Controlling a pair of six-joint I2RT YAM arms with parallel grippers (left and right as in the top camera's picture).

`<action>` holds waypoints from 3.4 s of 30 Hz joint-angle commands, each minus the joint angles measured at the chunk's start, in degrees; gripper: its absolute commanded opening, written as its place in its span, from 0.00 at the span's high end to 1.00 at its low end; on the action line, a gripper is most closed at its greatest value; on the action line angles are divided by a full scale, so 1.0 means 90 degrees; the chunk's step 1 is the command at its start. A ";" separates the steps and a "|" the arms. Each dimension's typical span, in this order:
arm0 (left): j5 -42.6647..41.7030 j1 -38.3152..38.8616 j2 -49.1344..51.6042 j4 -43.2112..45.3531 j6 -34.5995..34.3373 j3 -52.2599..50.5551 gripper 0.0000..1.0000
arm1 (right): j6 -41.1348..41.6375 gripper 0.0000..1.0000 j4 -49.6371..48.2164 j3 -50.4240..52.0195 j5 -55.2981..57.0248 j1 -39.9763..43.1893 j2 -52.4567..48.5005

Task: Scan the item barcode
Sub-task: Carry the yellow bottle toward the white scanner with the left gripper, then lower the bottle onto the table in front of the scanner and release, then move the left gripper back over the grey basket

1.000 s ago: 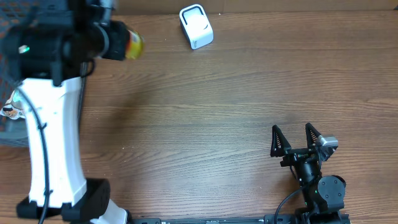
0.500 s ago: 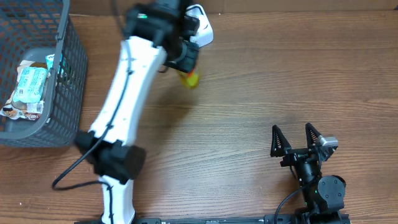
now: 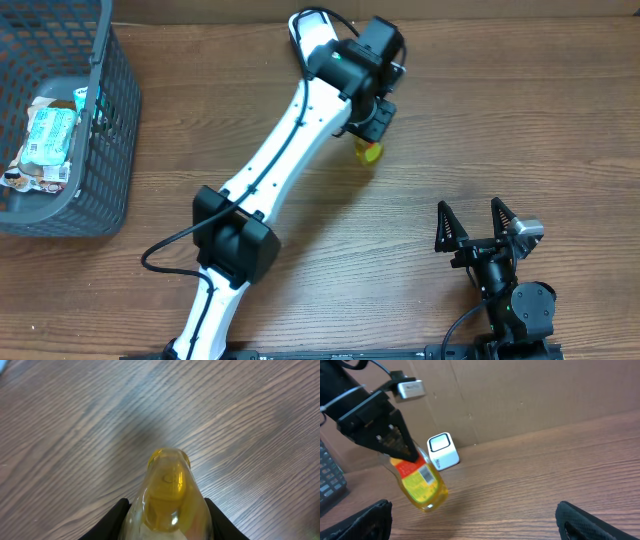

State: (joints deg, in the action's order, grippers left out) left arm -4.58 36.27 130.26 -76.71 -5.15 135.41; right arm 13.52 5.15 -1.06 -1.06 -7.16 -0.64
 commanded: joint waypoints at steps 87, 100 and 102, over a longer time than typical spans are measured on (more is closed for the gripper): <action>0.1171 0.0986 0.0189 0.0631 -0.1200 -0.1256 0.00 | 0.0022 0.00 -0.0036 0.0066 0.0041 0.0017 0.0034; 0.1047 0.0969 -0.0041 0.0627 -0.1192 -0.1180 0.00 | 0.0024 0.00 -0.0034 0.0066 0.0041 0.0017 0.0034; 0.1049 0.0969 -0.0124 0.0622 -0.1192 -0.1175 0.00 | 0.0022 0.00 -0.0034 0.0066 0.0041 0.0017 0.0034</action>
State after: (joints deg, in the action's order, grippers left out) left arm 5.87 44.66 131.59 -71.11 -15.73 124.09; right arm 13.47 5.17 -1.06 -1.06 -7.16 -0.64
